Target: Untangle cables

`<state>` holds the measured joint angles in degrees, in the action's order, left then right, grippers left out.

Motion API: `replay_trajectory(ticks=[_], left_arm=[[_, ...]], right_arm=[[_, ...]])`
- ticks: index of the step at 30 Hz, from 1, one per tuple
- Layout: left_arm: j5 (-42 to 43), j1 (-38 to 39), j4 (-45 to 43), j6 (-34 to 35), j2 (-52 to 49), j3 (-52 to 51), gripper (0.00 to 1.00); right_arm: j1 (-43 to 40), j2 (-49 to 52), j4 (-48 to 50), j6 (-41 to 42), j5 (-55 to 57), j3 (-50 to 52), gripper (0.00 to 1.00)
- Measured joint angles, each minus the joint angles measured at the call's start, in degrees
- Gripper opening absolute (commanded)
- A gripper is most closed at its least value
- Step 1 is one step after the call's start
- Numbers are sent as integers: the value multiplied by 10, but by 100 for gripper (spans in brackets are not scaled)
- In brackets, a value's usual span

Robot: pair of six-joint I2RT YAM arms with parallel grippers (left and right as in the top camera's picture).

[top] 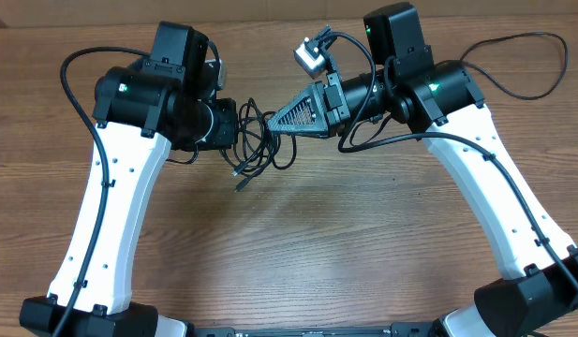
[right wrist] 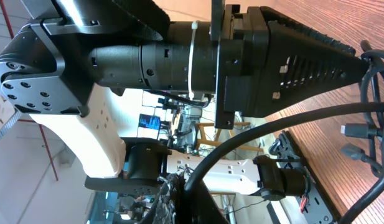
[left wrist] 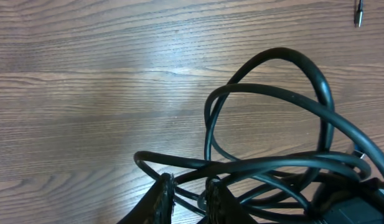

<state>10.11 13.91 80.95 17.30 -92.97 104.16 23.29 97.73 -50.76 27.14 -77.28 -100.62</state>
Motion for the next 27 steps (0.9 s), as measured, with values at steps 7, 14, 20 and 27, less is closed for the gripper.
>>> replay_trajectory(ticks=[7,14,20,27], left_arm=[[21,0,11,-9,0,0,4],[43,0,64,-15,-1,55,7],[77,8,88,-24,0,91,50],[66,42,88,-25,-4,50,40]], right_arm=[[0,0,-7,-1,7,0,4],[0,0,-26,-1,15,0,4],[0,0,-26,-2,17,0,4],[0,0,-24,-2,17,0,4]])
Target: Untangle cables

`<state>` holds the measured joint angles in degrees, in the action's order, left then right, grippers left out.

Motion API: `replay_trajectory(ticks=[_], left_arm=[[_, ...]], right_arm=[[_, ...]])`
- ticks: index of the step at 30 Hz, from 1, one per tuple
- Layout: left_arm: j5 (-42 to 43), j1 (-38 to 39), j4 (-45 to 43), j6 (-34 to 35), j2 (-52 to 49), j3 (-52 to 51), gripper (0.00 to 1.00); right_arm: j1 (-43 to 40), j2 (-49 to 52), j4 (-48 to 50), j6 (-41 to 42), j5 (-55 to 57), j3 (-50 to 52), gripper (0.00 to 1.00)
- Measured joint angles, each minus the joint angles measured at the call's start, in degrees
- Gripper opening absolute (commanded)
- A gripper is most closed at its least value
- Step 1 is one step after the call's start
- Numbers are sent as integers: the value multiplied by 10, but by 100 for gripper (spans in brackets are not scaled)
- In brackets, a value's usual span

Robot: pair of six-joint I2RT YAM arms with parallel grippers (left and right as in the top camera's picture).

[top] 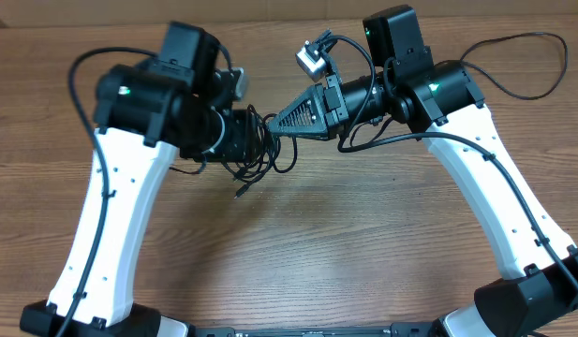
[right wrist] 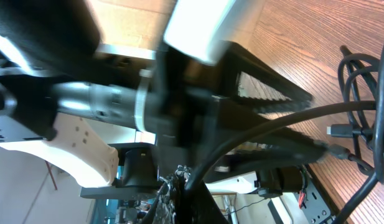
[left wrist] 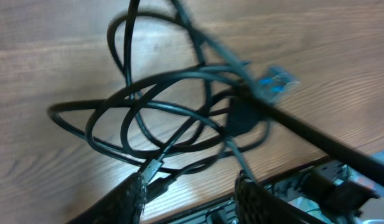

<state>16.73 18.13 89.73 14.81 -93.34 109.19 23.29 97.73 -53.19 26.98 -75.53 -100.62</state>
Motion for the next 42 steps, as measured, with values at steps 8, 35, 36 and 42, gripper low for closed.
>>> replay_trajectory(ticks=[8,35,36,42], left_arm=[[-41,3,-12,-3,-42,-33,40],[-116,3,-76,31,-43,-33,4],[-118,3,-78,28,-43,-33,4],[-119,3,-70,28,-43,-33,4]], right_arm=[[0,0,0,0,3,0,4],[0,0,-1,0,8,0,5],[0,0,0,0,8,0,5],[0,0,0,0,15,0,6]])
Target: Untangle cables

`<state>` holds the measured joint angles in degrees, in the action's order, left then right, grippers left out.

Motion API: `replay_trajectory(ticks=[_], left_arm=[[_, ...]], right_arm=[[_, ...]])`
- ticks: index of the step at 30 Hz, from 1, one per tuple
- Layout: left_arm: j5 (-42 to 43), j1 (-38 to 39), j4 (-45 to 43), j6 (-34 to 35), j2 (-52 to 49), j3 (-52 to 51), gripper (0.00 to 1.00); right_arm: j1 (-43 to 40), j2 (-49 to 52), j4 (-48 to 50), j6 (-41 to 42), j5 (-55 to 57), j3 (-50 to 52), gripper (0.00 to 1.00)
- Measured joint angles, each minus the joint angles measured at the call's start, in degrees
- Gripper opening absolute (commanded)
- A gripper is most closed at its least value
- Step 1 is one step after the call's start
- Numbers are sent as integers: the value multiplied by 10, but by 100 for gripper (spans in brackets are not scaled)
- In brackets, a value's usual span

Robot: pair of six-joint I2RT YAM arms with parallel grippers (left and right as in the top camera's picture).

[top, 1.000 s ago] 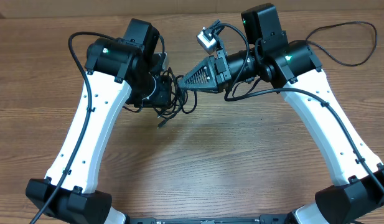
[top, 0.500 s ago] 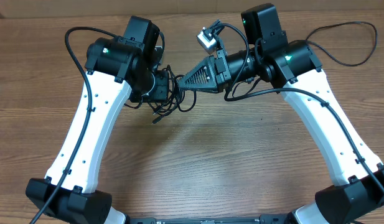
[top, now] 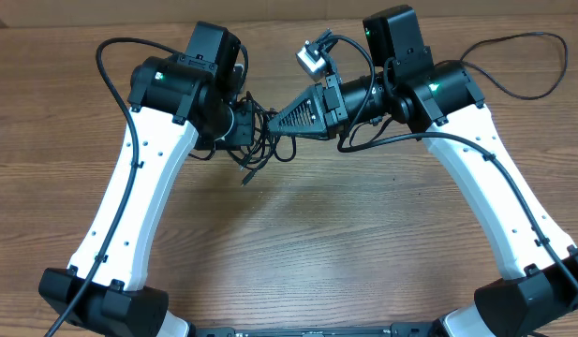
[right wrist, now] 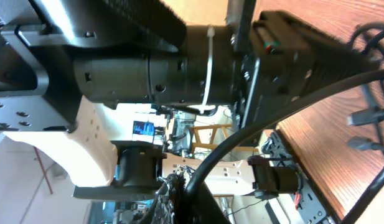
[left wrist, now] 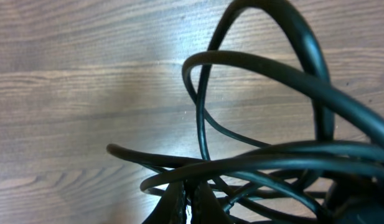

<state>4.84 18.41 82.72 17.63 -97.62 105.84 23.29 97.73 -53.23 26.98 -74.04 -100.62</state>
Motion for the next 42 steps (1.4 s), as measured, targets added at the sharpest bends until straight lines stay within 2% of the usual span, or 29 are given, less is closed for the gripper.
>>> replay_trajectory(ticks=[7,15,22,27,29,33,37,38,42], left_arm=[[-2,0,68,0,0,55,4],[-6,0,113,0,20,183,4],[-10,0,130,4,46,195,4],[-9,3,131,9,46,195,4],[-8,5,131,9,46,195,4],[-9,5,131,9,46,195,5],[-16,5,131,9,46,195,4],[-17,5,131,9,46,195,4],[-35,5,132,31,46,195,4]], right_arm=[[0,0,-46,0,97,0,6],[0,0,-135,26,349,0,4],[0,0,-188,72,543,0,4],[1,0,-212,121,638,0,5],[2,0,-213,133,655,0,17],[2,0,-199,126,653,0,18],[1,0,-175,71,596,0,13],[1,0,-174,61,585,0,5],[1,0,-180,47,576,0,4]])
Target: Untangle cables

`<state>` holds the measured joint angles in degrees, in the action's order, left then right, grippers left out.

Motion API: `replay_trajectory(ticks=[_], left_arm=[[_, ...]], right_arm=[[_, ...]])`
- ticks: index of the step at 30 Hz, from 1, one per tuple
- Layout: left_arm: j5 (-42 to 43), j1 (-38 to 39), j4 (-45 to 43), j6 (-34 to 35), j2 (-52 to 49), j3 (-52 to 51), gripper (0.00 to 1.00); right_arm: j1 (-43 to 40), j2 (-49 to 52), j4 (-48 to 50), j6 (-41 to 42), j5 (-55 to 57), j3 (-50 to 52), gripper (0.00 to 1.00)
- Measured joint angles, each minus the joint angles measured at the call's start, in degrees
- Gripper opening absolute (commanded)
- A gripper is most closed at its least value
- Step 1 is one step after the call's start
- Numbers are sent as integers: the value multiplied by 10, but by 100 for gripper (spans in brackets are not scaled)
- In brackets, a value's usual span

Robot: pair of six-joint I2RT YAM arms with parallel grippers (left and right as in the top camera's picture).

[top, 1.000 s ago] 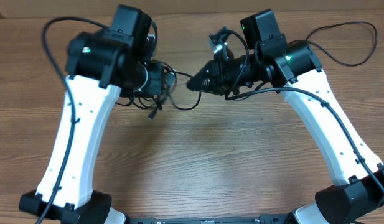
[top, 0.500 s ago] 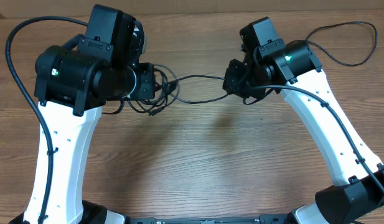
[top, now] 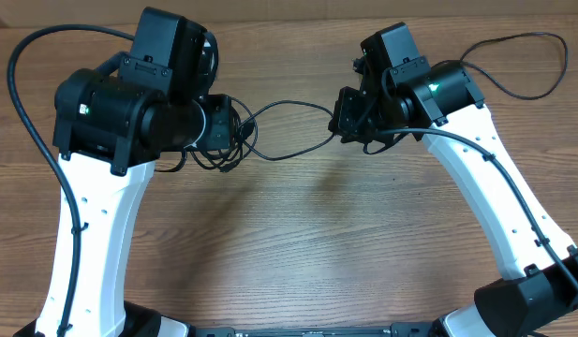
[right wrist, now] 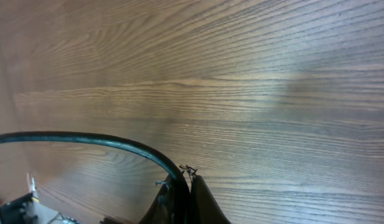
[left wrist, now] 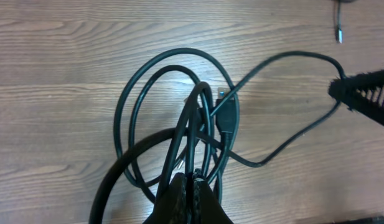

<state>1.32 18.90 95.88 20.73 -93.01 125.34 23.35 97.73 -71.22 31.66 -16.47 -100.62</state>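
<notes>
A tangle of thin black cables (top: pixel 238 142) lies on the wooden table under my left wrist. In the left wrist view it is a loose coil (left wrist: pixel 132 118) with a USB plug (left wrist: pixel 226 115) inside it. My left gripper (left wrist: pixel 192 182) is shut on strands rising from the coil. One strand (top: pixel 298 151) runs right from the tangle to my right gripper (top: pixel 343 129). In its own view the right gripper (right wrist: pixel 187 182) is shut on that black cable (right wrist: pixel 86 139), which arcs off to the left. The right finger (left wrist: pixel 366 96) shows at the right edge of the left wrist view.
The arms' own thick black leads loop at the back left (top: pixel 26 56) and back right (top: pixel 513 56). A small loose plug (left wrist: pixel 338 30) lies beyond the coil. Bare wooden table (top: pixel 298 243) lies in front of both grippers.
My right gripper, then lying level with its tip at the tangle, has moved right and now points down. A strand spans the gap between the grippers. The left arm has shifted left.
My left gripper first gripped strands in the tangle, with the right gripper's tip close against it. Then the left fingers stood open over the coil, then shut on strands again. The right stayed shut on its cable, and now the grippers are apart.
</notes>
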Motion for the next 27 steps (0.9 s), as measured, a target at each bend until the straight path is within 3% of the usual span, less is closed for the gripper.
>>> replay_trajectory(ticks=[2,8,9,10,11,16,22,27], left_arm=[[-9,0,0,16,0,-1,4],[-12,2,0,49,-1,-2,4],[-16,2,0,51,-1,-2,4],[-21,2,0,54,-1,-2,4],[-25,1,1,56,-1,-2,4],[-36,1,5,62,-6,-2,4],[-37,1,6,63,-20,-2,4],[-25,1,7,52,-23,-2,16]], right_arm=[[0,0,-21,31,28,0,4],[2,0,-59,122,117,0,29],[2,0,-61,130,131,0,36],[2,0,-63,138,146,0,57],[1,0,-66,142,157,0,69],[-1,0,-54,131,159,0,93],[-1,0,-23,52,83,0,98],[-1,0,-19,27,58,0,100]])
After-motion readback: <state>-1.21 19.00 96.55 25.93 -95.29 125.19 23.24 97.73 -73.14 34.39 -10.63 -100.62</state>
